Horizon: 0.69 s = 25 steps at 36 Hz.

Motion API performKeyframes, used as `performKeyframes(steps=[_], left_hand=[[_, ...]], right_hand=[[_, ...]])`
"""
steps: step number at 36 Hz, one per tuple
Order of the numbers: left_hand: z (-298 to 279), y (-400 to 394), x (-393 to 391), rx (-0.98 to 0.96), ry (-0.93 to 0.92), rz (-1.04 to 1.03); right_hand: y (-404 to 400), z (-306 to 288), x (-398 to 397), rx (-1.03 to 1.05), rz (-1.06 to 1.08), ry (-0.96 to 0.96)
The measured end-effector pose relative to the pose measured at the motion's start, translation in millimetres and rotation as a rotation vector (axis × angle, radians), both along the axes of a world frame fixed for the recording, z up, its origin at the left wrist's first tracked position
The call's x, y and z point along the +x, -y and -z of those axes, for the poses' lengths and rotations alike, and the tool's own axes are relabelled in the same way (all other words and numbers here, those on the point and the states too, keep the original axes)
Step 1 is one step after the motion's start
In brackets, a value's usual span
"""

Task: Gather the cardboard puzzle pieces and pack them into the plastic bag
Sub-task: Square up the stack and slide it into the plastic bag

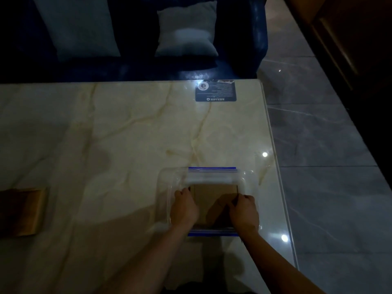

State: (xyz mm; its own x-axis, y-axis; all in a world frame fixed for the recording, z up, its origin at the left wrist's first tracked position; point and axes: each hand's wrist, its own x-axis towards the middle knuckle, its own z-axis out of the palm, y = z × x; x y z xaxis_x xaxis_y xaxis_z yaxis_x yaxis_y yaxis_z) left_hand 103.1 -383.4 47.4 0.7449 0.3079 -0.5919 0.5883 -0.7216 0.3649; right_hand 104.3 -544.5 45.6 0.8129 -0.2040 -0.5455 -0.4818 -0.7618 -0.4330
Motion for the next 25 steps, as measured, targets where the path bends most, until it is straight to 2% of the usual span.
performKeyframes(steps=[25], left_hand=[[11,-7,0,-0.124,0.04,-0.108]], right_hand=[[5,11,1,0.017,-0.064,0.053]])
